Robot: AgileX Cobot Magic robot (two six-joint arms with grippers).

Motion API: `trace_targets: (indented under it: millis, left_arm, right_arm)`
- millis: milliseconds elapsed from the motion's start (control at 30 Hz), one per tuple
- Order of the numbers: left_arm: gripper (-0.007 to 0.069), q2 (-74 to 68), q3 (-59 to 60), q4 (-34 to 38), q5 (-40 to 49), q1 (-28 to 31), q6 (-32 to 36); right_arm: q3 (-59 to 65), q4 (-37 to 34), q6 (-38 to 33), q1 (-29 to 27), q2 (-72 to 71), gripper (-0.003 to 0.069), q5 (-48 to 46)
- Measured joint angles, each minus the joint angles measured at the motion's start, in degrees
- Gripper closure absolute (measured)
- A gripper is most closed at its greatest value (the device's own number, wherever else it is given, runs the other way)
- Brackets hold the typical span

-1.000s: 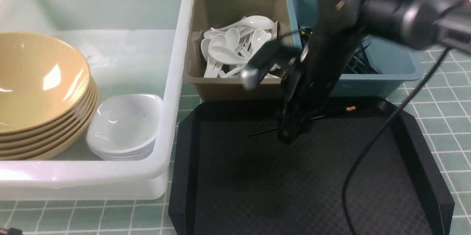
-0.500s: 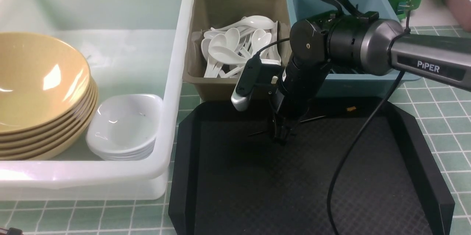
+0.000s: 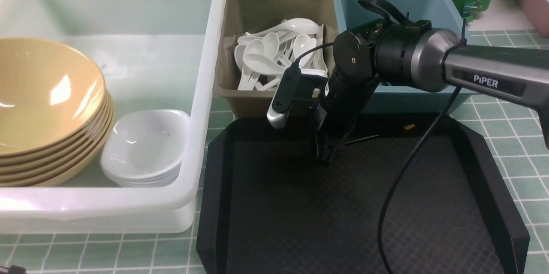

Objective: On blue table put chopsticks spoon bowls plates into blue grey white boxes.
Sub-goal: 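Grasp the chopsticks with the right gripper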

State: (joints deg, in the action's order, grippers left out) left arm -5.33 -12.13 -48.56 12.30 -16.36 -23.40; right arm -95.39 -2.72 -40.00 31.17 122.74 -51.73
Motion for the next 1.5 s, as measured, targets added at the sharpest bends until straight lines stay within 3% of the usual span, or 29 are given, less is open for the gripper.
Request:
trace_targets:
  millis: [100, 167, 367, 533, 667, 967, 1233, 1500]
  left_arm:
    - [0.0619, 0.0, 0.0, 0.0, 0.0, 0.0, 0.0]
    - [0.0619, 0.0, 0.0, 0.0, 0.0, 0.0, 0.0]
    - [0.0619, 0.0, 0.1, 0.0, 0.0, 0.0, 0.0]
    - [0.0619, 0.0, 0.1, 0.0, 0.0, 0.0, 0.0]
    - [0.0619, 0.0, 0.1, 0.0, 0.0, 0.0, 0.0]
    - [0.0619, 0.0, 0.4, 0.0, 0.0, 0.0, 0.0]
    - [0.0619, 0.0, 0.4, -0.4, 0.0, 0.0, 0.0]
    - [0.0619, 0.0, 0.4, -0.5, 0.0, 0.0, 0.0]
  right_arm:
    - [-1.7, -4.8, 1.2, 0.4, 0.0, 0.0579, -5.2]
    - [-2.6, -8.1, 1.2, 0.8, 0.2, 0.0615, -7.9]
    - [-8.7, -10.3, 1.2, 3.2, 1.5, 0.0622, -14.2]
    - [-10.9, -9.6, 1.7, 3.2, 1.5, 0.0621, -9.8]
    - [-11.0, -5.6, 2.0, 3.2, 2.6, 0.0621, -4.8]
    - [-11.0, -2.2, 0.4, 3.4, 5.2, 0.0620, -4.3]
    - [-7.9, 9.2, -0.3, 7.3, 4.8, 0.0619, -3.1]
    - [4.3, 21.2, 6.7, 11.5, -0.7, 0.0619, 6.6]
